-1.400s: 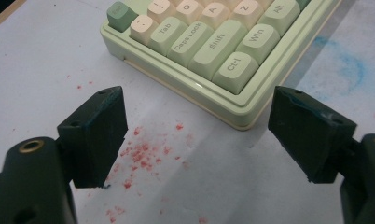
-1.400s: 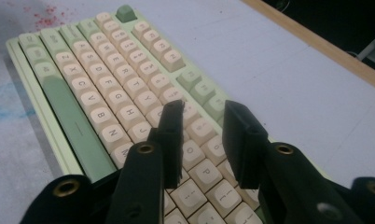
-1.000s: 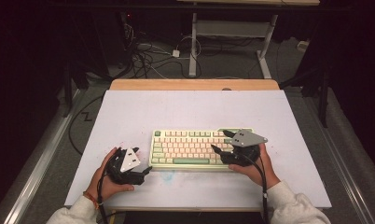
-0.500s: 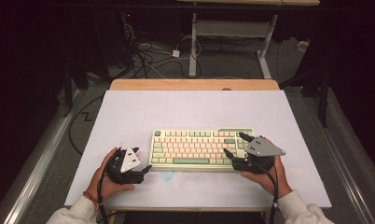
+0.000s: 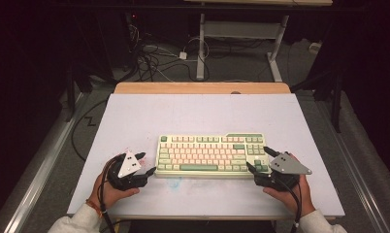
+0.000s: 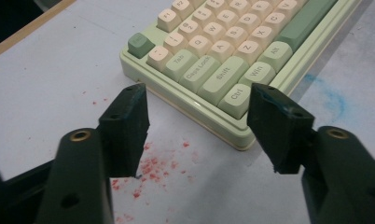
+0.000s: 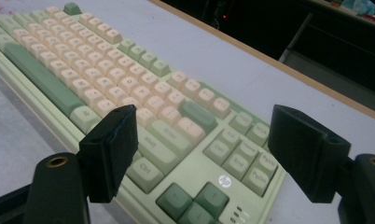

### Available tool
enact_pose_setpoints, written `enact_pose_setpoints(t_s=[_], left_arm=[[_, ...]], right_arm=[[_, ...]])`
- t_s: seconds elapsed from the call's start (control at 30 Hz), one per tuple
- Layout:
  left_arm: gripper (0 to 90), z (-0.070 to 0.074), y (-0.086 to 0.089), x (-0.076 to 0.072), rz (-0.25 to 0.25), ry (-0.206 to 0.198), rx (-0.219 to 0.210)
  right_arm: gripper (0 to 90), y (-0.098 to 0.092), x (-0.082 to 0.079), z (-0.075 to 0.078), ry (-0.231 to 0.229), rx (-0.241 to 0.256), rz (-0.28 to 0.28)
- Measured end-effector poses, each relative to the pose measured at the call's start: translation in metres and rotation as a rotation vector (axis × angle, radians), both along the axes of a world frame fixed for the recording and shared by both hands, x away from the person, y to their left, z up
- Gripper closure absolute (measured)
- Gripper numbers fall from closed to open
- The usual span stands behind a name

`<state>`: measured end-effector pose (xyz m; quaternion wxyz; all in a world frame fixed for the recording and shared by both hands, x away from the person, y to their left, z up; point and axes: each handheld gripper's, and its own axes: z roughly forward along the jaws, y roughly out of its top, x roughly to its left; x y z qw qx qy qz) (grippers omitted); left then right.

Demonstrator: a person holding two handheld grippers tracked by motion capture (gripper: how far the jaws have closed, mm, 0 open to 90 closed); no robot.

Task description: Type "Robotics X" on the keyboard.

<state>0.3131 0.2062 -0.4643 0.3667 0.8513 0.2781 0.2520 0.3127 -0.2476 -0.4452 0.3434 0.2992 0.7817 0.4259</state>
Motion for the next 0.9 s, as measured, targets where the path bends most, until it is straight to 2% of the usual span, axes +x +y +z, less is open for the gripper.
enact_pose_setpoints(t_s=[0.13, 0.27, 0.37, 0.43, 0.5, 0.6, 0.67, 0.73, 0.9], left_arm=[[49.2, 0.003, 0.000, 0.000, -0.023, 0.008, -0.009], [67.7, 0.006, 0.001, 0.002, -0.046, 0.042, -0.040], [80.6, 0.009, 0.000, 0.003, -0.061, 0.053, -0.041], [85.9, 0.010, -0.001, 0.004, -0.066, 0.055, -0.043], [87.7, 0.013, -0.003, 0.007, -0.070, 0.064, -0.051], [87.9, 0.017, -0.008, 0.010, -0.070, 0.070, -0.039], [87.9, 0.019, -0.014, 0.014, -0.061, 0.078, -0.015], [87.9, 0.022, -0.017, 0.018, -0.068, 0.100, -0.019], [87.9, 0.029, -0.031, 0.028, -0.080, 0.114, -0.001]], right_arm=[[24.4, -0.006, -0.005, -0.001, -0.004, -0.003, -0.014], [24.4, -0.009, -0.011, -0.003, -0.002, -0.004, -0.020], [24.3, -0.010, -0.014, -0.006, 0.006, -0.020, -0.017], [24.2, -0.010, -0.015, -0.007, 0.003, -0.027, -0.024], [24.1, -0.011, -0.015, -0.008, 0.001, -0.024, -0.031], [24.1, -0.011, -0.014, -0.008, 0.006, -0.024, -0.030], [24.1, -0.010, -0.014, -0.009, 0.007, -0.025, -0.028], [24.1, -0.010, -0.013, -0.009, 0.009, -0.029, -0.026], [24.1, -0.008, -0.012, -0.012, 0.022, -0.040, -0.019]])
